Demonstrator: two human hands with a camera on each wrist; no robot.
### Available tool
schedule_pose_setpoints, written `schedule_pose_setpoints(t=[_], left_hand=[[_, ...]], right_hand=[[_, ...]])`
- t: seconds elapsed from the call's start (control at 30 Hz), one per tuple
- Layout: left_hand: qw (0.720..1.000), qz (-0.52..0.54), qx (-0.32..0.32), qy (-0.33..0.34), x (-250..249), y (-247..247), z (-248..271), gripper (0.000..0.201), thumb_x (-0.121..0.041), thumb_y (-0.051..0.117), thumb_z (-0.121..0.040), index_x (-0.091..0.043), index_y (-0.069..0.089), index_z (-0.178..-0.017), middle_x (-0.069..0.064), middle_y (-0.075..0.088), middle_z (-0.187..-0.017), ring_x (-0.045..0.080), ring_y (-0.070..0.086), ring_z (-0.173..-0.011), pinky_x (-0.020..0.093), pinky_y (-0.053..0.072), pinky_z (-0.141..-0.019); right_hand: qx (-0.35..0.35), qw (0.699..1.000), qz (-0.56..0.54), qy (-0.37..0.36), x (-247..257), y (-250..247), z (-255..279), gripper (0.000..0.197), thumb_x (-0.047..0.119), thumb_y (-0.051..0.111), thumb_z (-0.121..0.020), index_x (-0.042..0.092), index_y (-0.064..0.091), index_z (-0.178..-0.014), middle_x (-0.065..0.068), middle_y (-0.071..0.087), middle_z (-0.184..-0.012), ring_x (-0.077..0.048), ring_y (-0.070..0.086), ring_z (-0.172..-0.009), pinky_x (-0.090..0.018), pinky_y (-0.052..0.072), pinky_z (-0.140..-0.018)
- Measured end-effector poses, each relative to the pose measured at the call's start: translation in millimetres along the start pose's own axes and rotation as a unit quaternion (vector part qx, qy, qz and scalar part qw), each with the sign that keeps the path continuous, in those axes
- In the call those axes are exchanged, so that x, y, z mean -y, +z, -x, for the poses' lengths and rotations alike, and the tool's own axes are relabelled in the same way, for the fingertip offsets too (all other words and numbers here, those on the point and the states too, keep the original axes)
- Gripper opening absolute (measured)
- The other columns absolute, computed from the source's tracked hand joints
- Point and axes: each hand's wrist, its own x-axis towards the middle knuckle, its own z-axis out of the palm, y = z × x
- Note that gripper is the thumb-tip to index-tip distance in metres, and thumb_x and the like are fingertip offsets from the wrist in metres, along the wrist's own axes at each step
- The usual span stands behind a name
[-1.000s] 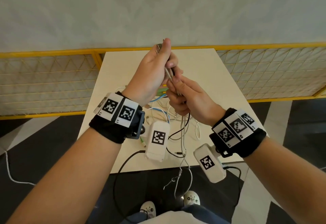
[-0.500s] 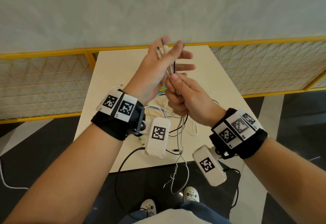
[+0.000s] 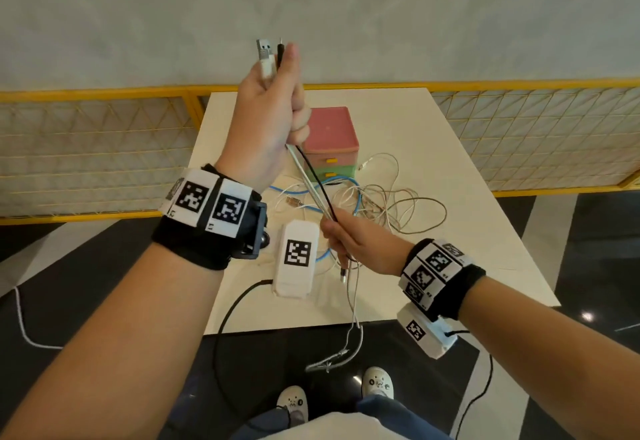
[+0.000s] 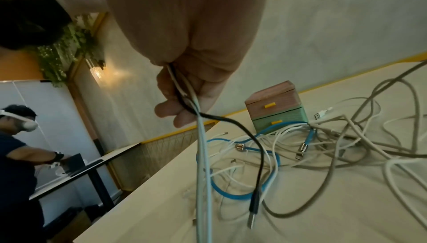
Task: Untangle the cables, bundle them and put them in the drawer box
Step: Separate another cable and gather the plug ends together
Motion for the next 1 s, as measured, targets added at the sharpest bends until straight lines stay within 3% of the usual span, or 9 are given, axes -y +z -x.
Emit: schedule_pose_setpoints(t=[0.13, 0.2, 0.33, 0.4, 0.47, 0.53, 0.7, 0.87, 1.0], left_hand=[[1.0, -0.013, 0.008, -0.026, 2, -5, 1, 0.048, -0.035, 0.038, -0.105, -0.021, 0.024, -0.061, -0.01, 0.02, -0.046, 0.005, 0.014, -0.036, 0.015, 0.015, -0.037], [1.0, -0.004, -0.005, -0.027, 0, -7, 0, 0.047, -0.036, 0.035, -0.105, -0.022, 0.023, -0.062, -0.01, 0.019, -0.046, 0.005, 0.013, -0.036, 0.015, 0.014, -0.037], [0.998, 0.022, -0.054, -0.01, -5, -17, -6, 0.045, -0.036, 0.033, -0.106, -0.024, 0.022, -0.064, -0.01, 0.016, -0.047, 0.005, 0.011, -0.038, 0.017, 0.012, -0.038], [0.998, 0.024, -0.063, -0.014, -5, -21, -7, 0.044, -0.036, 0.033, -0.106, -0.025, 0.021, -0.065, -0.01, 0.016, -0.048, 0.005, 0.01, -0.037, 0.017, 0.011, -0.038], [0.998, 0.008, -0.06, -0.019, -5, -21, -6, 0.045, -0.036, 0.033, -0.106, -0.025, 0.02, -0.064, -0.01, 0.016, -0.048, 0.005, 0.011, -0.038, 0.017, 0.01, -0.039], [0.998, -0.005, -0.061, -0.016, -6, -21, -4, 0.045, -0.037, 0.032, -0.106, -0.024, 0.017, -0.065, -0.01, 0.016, -0.048, 0.005, 0.011, -0.038, 0.016, 0.011, -0.039], [0.997, 0.011, -0.079, 0.008, -13, -28, -7, 0.044, -0.039, 0.031, -0.105, -0.024, 0.014, -0.068, -0.01, 0.015, -0.047, 0.006, 0.01, -0.038, 0.017, 0.011, -0.038], [0.996, 0.007, -0.091, 0.013, -17, -37, -8, 0.043, -0.038, 0.032, -0.106, -0.024, 0.015, -0.069, -0.01, 0.016, -0.048, 0.007, 0.01, -0.039, 0.018, 0.011, -0.038], [0.995, -0.007, -0.101, -0.012, -16, -45, -7, 0.042, -0.037, 0.033, -0.106, -0.025, 0.018, -0.068, -0.008, 0.015, -0.05, 0.006, 0.01, -0.039, 0.017, 0.012, -0.037]], right_hand=[[0.043, 0.999, -0.014, -0.004, 2, 2, -14, 0.014, 0.03, 0.029, -0.102, 0.024, 0.042, -0.1, -0.024, 0.057, -0.087, -0.031, 0.062, -0.078, -0.041, 0.054, -0.075], [0.053, 0.998, -0.03, -0.012, 6, 2, -18, 0.013, 0.025, 0.028, -0.102, 0.027, 0.041, -0.1, -0.022, 0.048, -0.08, -0.032, 0.056, -0.068, -0.036, 0.054, -0.066], [0.07, 0.997, -0.017, -0.039, 6, 11, -22, 0.021, 0.023, 0.027, -0.103, 0.04, 0.036, -0.094, -0.008, 0.042, -0.074, -0.012, 0.039, -0.057, -0.031, 0.043, -0.055], [0.107, 0.993, 0.029, -0.034, -1, 14, -26, 0.016, 0.022, 0.028, -0.103, 0.034, 0.039, -0.102, -0.002, 0.048, -0.075, -0.01, 0.046, -0.06, -0.022, 0.044, -0.06], [0.147, 0.986, 0.08, 0.001, -9, 16, -34, 0.021, 0.023, 0.029, -0.103, 0.014, 0.042, -0.116, -0.008, 0.062, -0.085, -0.017, 0.058, -0.074, -0.015, 0.043, -0.066], [0.158, 0.983, 0.092, 0.016, -12, 18, -41, 0.028, 0.025, 0.029, -0.103, 0.007, 0.041, -0.121, -0.012, 0.067, -0.091, -0.023, 0.062, -0.082, -0.021, 0.044, -0.07], [0.132, 0.991, 0.016, 0.033, -12, 25, -50, 0.03, 0.029, 0.029, -0.102, 0.009, 0.038, -0.123, -0.006, 0.045, -0.074, -0.021, 0.052, -0.059, -0.039, 0.054, -0.061], [0.156, 0.985, 0.075, 0.003, -27, 48, -55, 0.034, 0.041, 0.035, -0.098, 0.013, 0.044, -0.114, -0.011, 0.057, -0.099, -0.025, 0.056, -0.091, -0.051, 0.046, -0.089], [0.288, 0.954, 0.024, 0.078, -23, 54, -52, 0.034, 0.032, 0.046, -0.098, 0.006, 0.043, -0.119, -0.01, 0.055, -0.1, -0.029, 0.059, -0.098, -0.045, 0.048, -0.094]])
